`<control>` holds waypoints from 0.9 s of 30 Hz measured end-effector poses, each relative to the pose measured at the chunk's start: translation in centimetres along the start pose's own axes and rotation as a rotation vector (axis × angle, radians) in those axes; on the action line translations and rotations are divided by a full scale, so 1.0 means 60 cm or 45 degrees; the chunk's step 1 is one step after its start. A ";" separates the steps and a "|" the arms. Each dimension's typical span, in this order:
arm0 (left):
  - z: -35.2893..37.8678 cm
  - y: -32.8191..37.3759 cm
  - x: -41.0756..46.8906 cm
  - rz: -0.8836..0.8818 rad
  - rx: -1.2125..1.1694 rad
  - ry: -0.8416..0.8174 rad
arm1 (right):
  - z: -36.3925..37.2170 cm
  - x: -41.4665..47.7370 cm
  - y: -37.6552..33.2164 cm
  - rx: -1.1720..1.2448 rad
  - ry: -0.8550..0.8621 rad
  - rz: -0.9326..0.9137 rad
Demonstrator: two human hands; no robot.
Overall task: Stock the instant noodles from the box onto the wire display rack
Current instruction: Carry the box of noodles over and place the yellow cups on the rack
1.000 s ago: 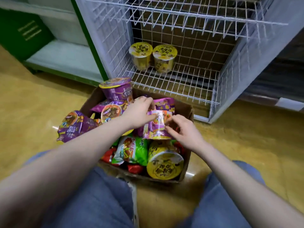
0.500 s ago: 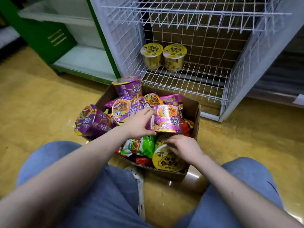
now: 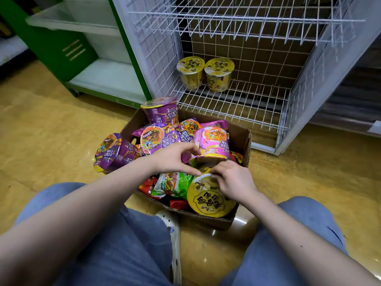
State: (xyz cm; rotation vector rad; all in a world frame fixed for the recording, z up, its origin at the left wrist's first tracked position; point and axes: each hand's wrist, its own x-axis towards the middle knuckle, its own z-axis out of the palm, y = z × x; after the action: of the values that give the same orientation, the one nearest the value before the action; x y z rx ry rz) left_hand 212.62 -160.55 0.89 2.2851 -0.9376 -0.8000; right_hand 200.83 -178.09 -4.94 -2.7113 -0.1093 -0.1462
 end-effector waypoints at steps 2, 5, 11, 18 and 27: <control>-0.002 0.002 0.000 -0.021 -0.011 -0.030 | -0.016 0.009 -0.003 0.071 0.089 0.063; -0.014 0.002 0.002 -0.091 -0.072 -0.060 | -0.043 0.035 -0.003 0.221 0.070 0.280; -0.064 0.019 0.009 -0.194 -0.242 -0.020 | -0.079 0.087 -0.011 0.614 0.171 0.526; -0.083 0.036 0.013 -0.211 -0.599 0.452 | -0.107 0.127 -0.006 0.866 0.398 0.789; -0.047 0.051 0.025 -0.383 -1.291 0.700 | -0.104 0.172 -0.038 1.232 0.671 1.165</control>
State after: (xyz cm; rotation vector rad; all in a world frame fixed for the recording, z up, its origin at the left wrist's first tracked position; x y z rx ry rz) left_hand 214.11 -162.85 4.38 1.5724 0.0983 -0.5177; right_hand 210.29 -178.02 2.86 -1.4844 0.9344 -0.3897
